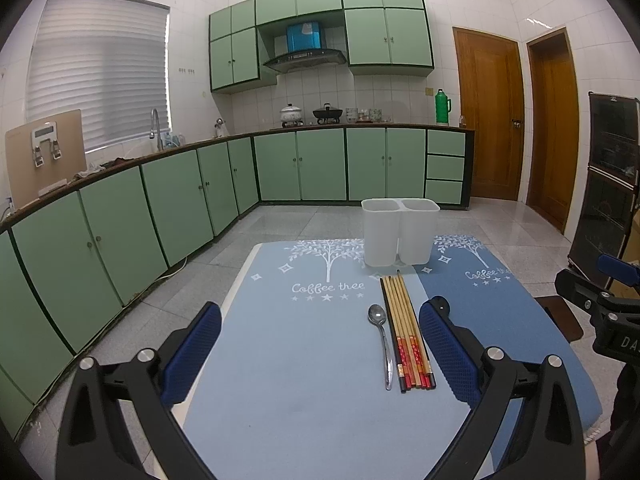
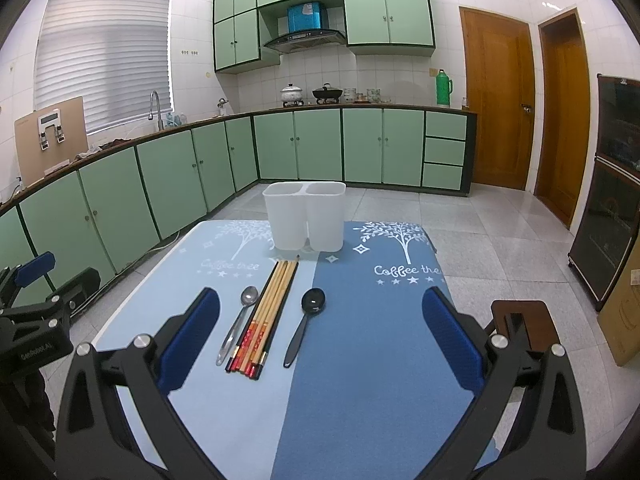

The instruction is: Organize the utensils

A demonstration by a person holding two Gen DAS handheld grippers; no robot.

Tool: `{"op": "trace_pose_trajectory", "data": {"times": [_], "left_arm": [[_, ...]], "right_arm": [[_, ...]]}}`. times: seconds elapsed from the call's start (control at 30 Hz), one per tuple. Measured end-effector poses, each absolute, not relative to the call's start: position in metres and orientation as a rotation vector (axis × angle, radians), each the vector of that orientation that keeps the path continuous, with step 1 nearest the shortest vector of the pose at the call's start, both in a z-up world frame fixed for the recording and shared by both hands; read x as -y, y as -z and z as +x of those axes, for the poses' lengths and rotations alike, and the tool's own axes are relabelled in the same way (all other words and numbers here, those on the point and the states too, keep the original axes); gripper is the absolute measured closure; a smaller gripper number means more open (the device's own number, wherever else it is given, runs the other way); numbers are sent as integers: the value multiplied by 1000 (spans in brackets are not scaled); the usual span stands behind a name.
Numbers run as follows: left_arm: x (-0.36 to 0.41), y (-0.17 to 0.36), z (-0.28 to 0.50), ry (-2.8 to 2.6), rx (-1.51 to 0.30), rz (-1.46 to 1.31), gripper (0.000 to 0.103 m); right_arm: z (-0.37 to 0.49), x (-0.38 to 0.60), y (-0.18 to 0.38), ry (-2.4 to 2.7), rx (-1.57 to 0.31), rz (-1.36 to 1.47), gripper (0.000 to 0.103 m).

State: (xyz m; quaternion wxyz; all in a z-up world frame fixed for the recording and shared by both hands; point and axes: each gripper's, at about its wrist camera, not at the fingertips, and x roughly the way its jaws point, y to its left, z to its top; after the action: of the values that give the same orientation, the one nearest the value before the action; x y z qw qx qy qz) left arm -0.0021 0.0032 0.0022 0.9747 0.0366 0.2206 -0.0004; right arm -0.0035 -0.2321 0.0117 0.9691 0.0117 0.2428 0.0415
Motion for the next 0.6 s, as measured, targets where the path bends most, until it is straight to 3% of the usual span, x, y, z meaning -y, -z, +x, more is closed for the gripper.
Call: {"op": "trace_pose_trajectory", "data": {"times": [0.6], "left_arm": [[-23,79,114,-33,-726,72,6]], "right_arm": [[132,224,85,-52,-814,73,5]]}}
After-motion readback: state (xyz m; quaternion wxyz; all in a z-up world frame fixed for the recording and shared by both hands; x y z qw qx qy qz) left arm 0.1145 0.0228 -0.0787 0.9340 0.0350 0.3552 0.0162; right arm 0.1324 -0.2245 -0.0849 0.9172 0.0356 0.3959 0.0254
